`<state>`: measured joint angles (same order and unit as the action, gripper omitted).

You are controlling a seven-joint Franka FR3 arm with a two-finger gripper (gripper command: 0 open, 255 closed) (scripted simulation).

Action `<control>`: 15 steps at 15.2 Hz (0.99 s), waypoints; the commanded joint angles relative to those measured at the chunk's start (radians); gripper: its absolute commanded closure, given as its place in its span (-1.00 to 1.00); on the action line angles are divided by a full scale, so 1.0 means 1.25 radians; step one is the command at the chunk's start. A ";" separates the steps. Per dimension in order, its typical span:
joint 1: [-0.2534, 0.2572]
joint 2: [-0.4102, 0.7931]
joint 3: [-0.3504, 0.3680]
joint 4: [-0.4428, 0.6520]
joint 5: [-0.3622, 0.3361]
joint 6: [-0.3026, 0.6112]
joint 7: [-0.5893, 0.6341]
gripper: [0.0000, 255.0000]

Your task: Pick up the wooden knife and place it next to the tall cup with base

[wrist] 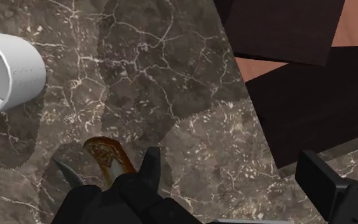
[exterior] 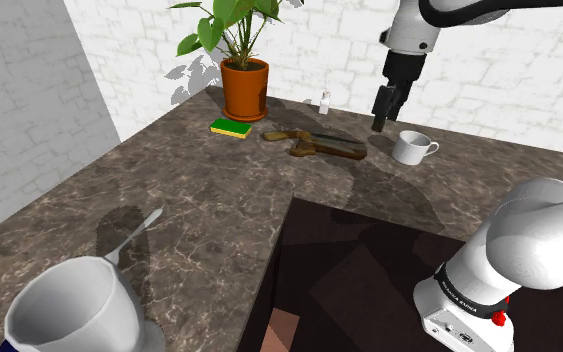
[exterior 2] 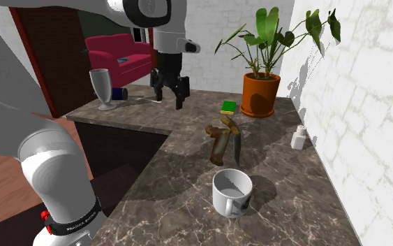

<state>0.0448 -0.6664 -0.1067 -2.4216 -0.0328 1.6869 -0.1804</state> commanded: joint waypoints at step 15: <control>0.048 0.440 -0.118 0.126 -0.002 0.366 -0.343 -1.00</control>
<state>0.1018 -0.1547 -0.2488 -2.2755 -0.0428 2.1128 -0.5794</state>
